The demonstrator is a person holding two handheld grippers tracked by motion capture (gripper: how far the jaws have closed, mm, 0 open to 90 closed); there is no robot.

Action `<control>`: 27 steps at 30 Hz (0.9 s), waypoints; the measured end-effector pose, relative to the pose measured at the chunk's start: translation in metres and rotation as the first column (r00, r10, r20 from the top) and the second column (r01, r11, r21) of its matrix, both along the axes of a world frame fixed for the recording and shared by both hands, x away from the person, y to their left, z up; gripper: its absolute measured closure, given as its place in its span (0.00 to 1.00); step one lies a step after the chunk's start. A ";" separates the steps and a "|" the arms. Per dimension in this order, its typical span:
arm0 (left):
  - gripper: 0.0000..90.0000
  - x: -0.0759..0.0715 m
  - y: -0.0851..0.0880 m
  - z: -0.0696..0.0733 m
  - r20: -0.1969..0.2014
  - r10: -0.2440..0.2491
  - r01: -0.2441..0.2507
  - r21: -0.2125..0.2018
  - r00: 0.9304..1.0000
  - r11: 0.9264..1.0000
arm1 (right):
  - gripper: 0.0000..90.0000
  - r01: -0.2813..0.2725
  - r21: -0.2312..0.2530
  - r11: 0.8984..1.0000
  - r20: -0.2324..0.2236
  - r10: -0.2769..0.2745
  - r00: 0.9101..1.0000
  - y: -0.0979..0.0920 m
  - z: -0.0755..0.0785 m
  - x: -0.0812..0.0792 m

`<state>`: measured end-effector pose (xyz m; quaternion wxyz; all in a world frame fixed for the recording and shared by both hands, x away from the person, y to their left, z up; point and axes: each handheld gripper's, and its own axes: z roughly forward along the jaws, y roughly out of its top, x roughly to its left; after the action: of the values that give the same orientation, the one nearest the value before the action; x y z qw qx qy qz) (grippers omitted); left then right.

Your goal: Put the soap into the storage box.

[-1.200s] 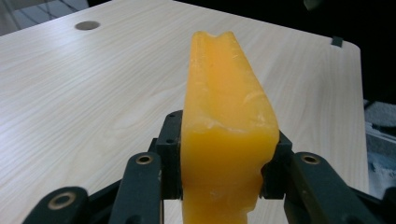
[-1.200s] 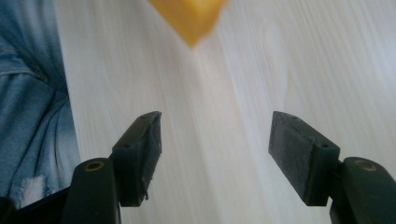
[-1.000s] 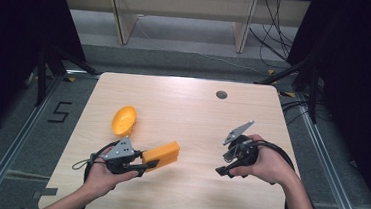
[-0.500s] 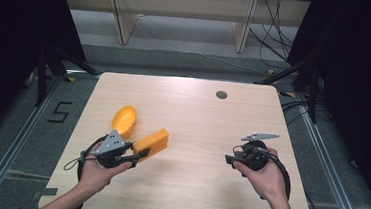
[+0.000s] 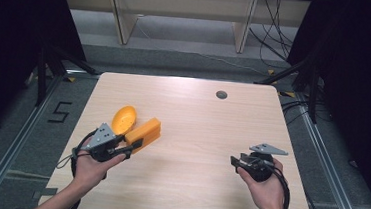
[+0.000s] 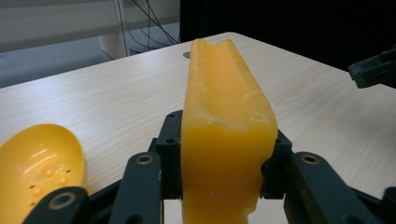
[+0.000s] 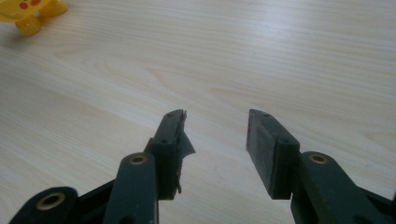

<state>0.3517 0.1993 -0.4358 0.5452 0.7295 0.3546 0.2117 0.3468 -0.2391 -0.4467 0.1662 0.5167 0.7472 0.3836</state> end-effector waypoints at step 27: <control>0.67 0.021 0.025 -0.001 -0.011 0.206 -0.206 -0.026 0.978 0.978 | 0.62 0.026 -0.004 1.000 -0.006 -0.026 1.000 -0.002 -0.004 0.000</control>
<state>0.3726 0.2247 -0.4364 0.5286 0.6823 0.4333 0.2593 0.3467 -0.2415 -0.4506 0.1700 0.5274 0.7416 0.3781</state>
